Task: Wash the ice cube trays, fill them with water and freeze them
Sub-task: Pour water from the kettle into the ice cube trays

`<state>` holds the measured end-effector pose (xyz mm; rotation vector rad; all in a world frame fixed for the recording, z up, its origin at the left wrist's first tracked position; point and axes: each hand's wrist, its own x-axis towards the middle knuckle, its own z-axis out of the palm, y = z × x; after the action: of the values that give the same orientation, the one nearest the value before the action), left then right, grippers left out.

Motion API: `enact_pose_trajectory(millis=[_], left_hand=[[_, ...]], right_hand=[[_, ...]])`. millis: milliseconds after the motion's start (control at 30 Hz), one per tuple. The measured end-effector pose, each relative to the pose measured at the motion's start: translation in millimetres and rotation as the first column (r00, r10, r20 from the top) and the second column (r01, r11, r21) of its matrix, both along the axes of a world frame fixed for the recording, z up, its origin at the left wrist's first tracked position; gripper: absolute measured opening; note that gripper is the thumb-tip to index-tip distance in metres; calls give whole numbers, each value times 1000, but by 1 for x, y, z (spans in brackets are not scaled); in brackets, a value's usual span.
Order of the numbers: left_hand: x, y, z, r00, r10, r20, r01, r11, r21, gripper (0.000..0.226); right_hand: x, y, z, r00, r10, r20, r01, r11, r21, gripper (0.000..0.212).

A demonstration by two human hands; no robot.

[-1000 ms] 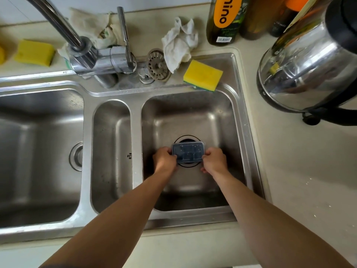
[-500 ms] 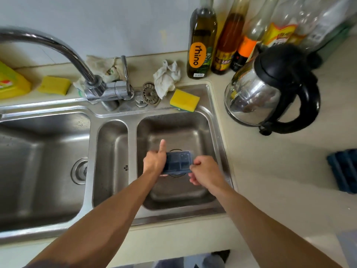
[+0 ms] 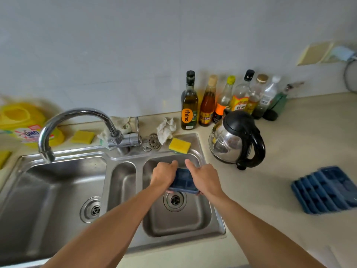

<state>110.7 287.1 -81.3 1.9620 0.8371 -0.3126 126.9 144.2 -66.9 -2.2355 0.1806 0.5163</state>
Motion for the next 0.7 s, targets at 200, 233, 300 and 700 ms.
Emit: enact_pose_trajectory(millis=[200, 233, 300, 700], left_hand=[[2, 3, 16, 999, -43, 8, 43, 999, -10, 42], [3, 4, 19, 999, -51, 3, 51, 998, -21, 47], [5, 5, 27, 999, -38, 7, 39, 998, -50, 58], [-5, 30, 20, 869, 455, 195, -410, 882, -233, 69]], right_hand=[[0, 1, 12, 1000, -22, 21, 23, 1000, -19, 75], [0, 2, 12, 999, -44, 7, 44, 999, 0, 74], [2, 3, 14, 993, -114, -34, 117, 990, 82, 69], [-7, 34, 24, 993, 107, -51, -84, 939, 333, 37]])
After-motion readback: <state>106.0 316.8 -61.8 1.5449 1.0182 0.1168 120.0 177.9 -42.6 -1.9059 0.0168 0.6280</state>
